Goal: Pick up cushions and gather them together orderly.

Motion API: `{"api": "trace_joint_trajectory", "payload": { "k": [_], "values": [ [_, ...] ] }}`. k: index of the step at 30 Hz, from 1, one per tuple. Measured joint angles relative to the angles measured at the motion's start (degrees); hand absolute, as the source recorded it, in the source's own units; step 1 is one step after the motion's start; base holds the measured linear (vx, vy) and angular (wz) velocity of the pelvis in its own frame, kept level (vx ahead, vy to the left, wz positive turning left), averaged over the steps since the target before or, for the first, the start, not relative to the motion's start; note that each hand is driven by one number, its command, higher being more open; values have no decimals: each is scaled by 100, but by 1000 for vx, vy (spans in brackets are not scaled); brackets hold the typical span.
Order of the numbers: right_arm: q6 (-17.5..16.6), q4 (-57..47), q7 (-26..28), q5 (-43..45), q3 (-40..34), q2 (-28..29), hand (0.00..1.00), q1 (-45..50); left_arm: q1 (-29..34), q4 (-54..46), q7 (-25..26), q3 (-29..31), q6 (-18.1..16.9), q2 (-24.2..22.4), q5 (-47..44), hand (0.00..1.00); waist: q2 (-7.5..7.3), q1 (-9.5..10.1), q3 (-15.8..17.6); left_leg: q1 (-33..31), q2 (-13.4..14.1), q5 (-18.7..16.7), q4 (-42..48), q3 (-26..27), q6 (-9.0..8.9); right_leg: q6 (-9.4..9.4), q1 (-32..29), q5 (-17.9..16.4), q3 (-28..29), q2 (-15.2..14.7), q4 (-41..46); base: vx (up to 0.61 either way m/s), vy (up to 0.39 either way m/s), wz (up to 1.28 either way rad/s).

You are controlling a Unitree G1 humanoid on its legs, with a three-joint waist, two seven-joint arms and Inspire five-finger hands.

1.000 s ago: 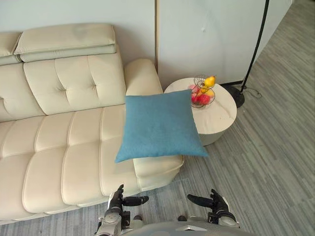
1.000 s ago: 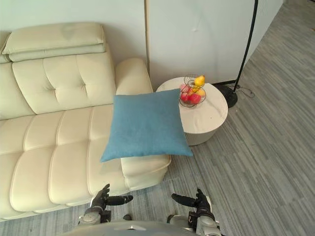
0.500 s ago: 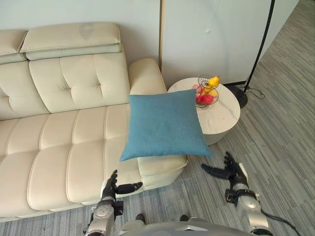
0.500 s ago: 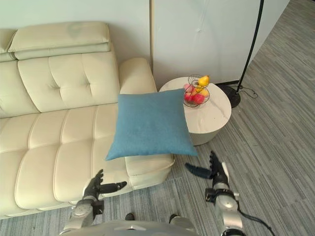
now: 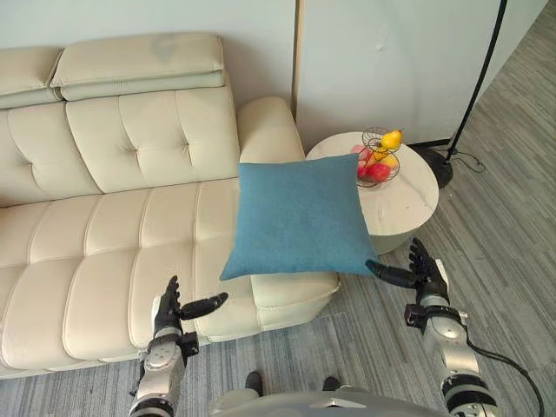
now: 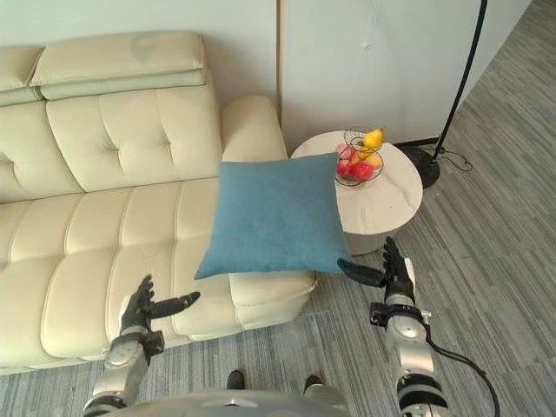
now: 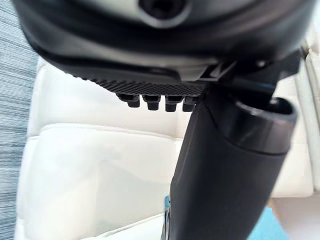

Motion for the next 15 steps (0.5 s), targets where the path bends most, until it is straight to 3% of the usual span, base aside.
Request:
{"api": "trace_joint_trajectory", "payload": {
  "k": [10, 15],
  "values": [
    [-2, 633, -193, 380, 159, 31, 100, -1220, -845, -183, 290, -343, -8, -24, -295, 100, -26, 24, 147, -351, -29, 189, 1, -247, 28, -60, -175, 155, -280, -25, -51, -27, 7, 15],
    [-2, 718, -264, 564, 350, 149, 100, -1882, -1432, -182, 350, -751, -8, -89, -356, 100, -38, 53, 661, -796, -26, 472, -15, -258, 39, -103, -623, 395, -273, -22, -56, -137, 26, 1]
  ]
}}
